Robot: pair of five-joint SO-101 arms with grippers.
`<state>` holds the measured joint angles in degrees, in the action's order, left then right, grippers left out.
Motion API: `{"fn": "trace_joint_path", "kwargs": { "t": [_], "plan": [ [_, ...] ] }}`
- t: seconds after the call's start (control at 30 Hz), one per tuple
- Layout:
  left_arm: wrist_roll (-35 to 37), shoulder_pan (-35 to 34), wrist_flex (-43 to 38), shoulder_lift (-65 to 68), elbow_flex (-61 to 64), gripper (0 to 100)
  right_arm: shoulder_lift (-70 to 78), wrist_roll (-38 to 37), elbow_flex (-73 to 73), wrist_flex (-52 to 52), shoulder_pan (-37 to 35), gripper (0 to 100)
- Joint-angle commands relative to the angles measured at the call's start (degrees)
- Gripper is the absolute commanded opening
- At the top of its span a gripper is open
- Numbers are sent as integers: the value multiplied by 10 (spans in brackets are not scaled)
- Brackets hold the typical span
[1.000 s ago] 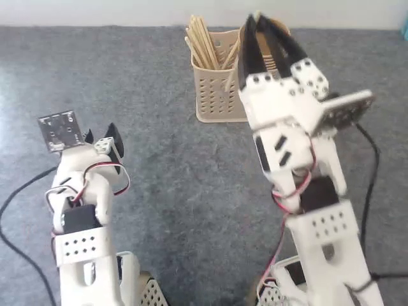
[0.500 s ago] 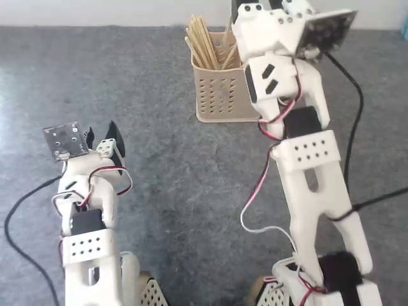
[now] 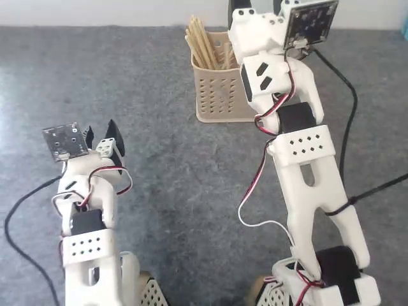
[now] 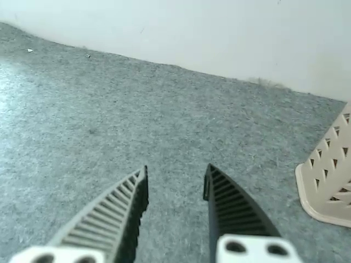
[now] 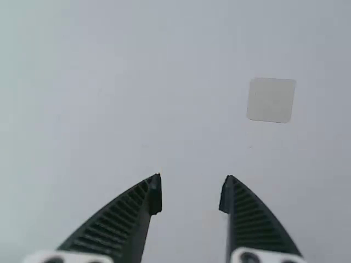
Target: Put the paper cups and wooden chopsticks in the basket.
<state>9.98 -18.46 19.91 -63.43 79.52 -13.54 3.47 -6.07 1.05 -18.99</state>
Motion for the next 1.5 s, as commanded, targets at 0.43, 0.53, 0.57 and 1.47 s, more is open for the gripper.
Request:
{"fn": "trace_joint_path", "kwargs": {
  "t": [0.43, 0.53, 0.57, 1.47],
  "plan": [
    [-4, -5, -37, -127, 61, 152, -230, -2, 20, -406, 23, 8],
    [-4, -5, -23, -222, 97, 156, -276, 30, 20, -491, 68, 8],
    [-4, -4, -5, -251, 103, 156, -288, 33, 20, -519, 87, 8],
    [-5, -10, 193, -406, 170, 150, -764, -97, -811, -489, 306, 7]
  ]
}}
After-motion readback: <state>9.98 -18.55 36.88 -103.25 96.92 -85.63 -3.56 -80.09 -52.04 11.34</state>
